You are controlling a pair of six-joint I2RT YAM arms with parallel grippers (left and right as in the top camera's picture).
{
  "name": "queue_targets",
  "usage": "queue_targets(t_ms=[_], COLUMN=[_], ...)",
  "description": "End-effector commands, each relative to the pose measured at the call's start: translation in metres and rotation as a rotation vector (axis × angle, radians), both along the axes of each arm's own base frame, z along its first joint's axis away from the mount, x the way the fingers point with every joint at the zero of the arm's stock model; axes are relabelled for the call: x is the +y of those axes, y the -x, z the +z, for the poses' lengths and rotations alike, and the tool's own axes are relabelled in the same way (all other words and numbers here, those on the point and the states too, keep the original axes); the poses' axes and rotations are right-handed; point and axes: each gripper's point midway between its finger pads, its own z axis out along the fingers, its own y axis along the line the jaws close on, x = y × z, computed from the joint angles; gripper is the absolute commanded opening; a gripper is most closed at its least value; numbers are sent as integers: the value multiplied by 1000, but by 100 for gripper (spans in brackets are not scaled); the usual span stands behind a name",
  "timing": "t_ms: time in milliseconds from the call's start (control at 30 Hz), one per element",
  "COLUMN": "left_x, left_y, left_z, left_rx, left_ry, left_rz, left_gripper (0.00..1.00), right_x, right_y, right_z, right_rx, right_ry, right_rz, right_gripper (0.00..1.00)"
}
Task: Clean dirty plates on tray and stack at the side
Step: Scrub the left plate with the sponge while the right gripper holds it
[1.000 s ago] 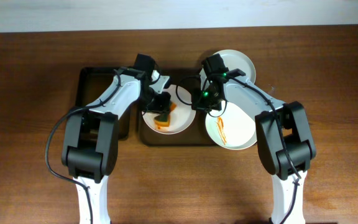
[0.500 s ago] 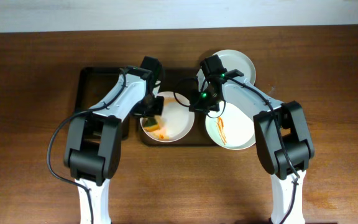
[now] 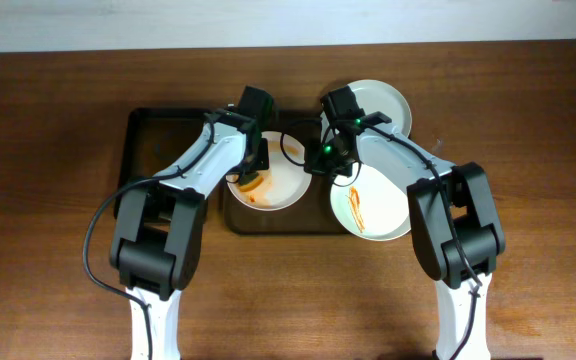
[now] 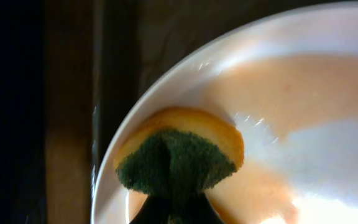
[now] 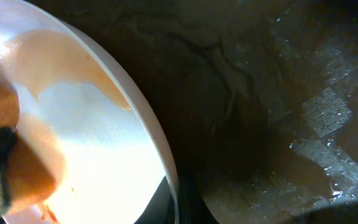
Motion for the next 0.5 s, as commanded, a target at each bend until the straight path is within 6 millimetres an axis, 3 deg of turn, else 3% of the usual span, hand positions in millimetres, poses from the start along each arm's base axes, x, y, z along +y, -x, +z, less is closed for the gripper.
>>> queue_targets(t_ms=[0,67,167,267,333,467], left_x=[-6,-16,-28,-32,-25,-5], left_y=[22,34,32,3,-17,-39], left_z=[4,3,6,13,19,24], left_rx=[40,66,20,-113,-227,-349], left_ry=[-38,-49,-74,-68,-114,-229], left_rz=[110,102,82,96,124,177], left_gripper=[0,0,0,0,0,0], right_x=[-13,-13,-13,-12,-13,-13], right_y=[-9,-8,-8,-8,-7,-6], right_z=[-9,-10,-9,-9,-10,-10], right_rx=[-5,-3,-3,0,4,6], right_ry=[65,65,64,58,60,61], right_rz=[-68,-68,-67,-65,-65,-65], right_gripper=[4,4,4,4,4,4])
